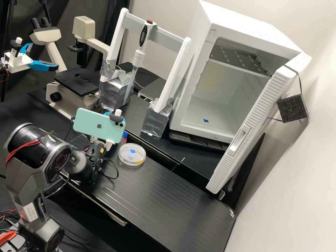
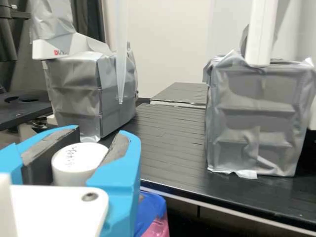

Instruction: Close the bottle

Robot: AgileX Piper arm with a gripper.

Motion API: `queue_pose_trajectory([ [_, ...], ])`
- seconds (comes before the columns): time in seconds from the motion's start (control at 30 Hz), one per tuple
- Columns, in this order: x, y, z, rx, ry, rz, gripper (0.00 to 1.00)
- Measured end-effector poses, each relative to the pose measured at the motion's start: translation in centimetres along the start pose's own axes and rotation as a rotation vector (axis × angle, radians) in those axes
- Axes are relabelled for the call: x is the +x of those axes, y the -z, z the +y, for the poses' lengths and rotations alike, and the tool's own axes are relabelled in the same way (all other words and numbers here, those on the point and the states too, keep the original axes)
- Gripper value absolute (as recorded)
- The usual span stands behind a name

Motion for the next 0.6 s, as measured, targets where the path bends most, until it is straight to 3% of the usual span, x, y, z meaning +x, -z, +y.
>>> queue_pose_trajectory([
  [0.6, 1.4, -0.2, 0.6, -0.004, -0.013, -0.014, 0.0],
])
